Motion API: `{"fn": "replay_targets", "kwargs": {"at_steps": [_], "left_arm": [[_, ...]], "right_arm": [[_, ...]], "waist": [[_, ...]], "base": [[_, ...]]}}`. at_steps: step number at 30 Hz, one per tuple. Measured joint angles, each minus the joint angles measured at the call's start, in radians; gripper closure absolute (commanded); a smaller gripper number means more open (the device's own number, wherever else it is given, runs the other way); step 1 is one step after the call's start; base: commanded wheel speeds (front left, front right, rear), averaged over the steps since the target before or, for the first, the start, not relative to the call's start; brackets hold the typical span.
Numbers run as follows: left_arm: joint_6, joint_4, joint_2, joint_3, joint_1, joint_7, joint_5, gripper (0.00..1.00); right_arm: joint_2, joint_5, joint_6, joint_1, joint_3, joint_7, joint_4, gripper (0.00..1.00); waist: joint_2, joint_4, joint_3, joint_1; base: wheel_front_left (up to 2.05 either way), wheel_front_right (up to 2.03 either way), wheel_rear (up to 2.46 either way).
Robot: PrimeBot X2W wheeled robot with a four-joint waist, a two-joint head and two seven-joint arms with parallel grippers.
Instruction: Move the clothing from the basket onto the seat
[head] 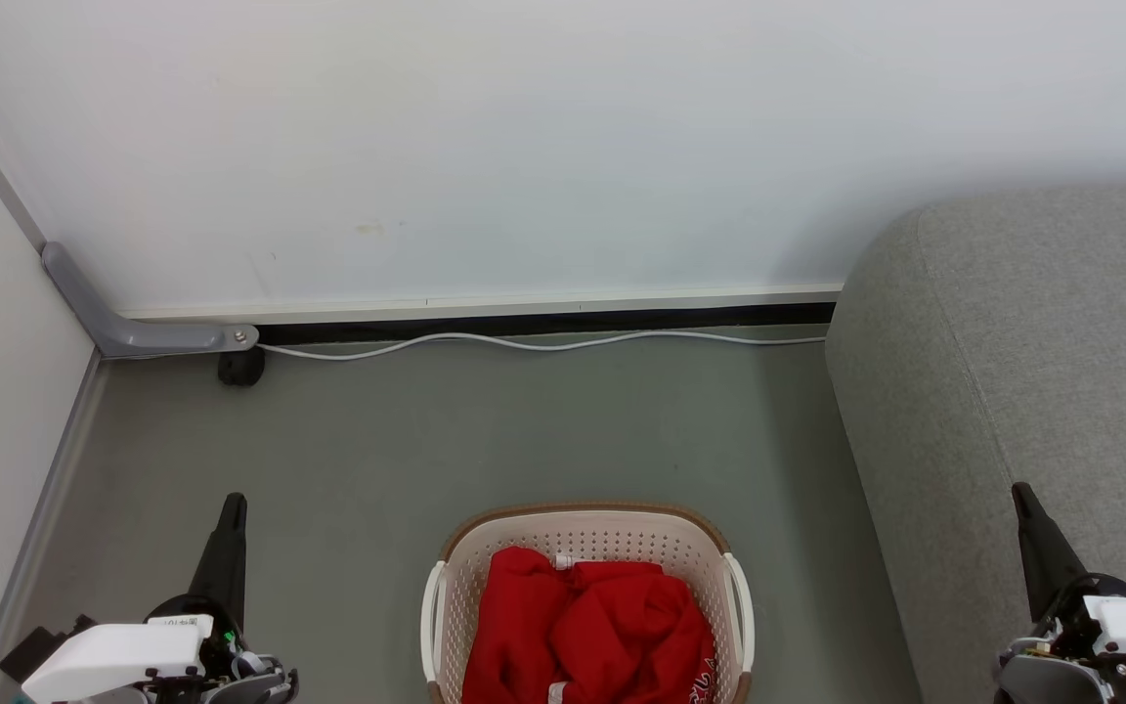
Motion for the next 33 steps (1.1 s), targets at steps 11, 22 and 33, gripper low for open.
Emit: {"fn": "replay_targets", "kwargs": {"at_steps": [11, 22, 33], "left_arm": [[0.0, 0.0, 0.0, 0.0, 0.0, 0.0, 0.0, 1.0], [0.0, 0.0, 0.0, 0.0, 0.0, 0.0, 0.0, 1.0], [0.0, 0.002, -0.001, 0.0, 0.001, 0.0, 0.0, 0.0]], "right_arm": [[0.0, 0.0, 0.0, 0.0, 0.0, 0.0, 0.0, 1.0], [0.0, 0.0, 0.0, 0.0, 0.0, 0.0, 0.0, 1.0], [0.001, 0.0, 0.0, 0.001, 0.0, 0.0, 0.002, 0.0]], "waist": [[0.0, 0.0, 0.0, 0.0], [0.0, 0.0, 0.0, 0.0], [0.0, 0.0, 0.0, 0.0]], "base": [[0.0, 0.0, 0.0], [0.0, 0.0, 0.0], [0.0, 0.0, 0.0]]}}
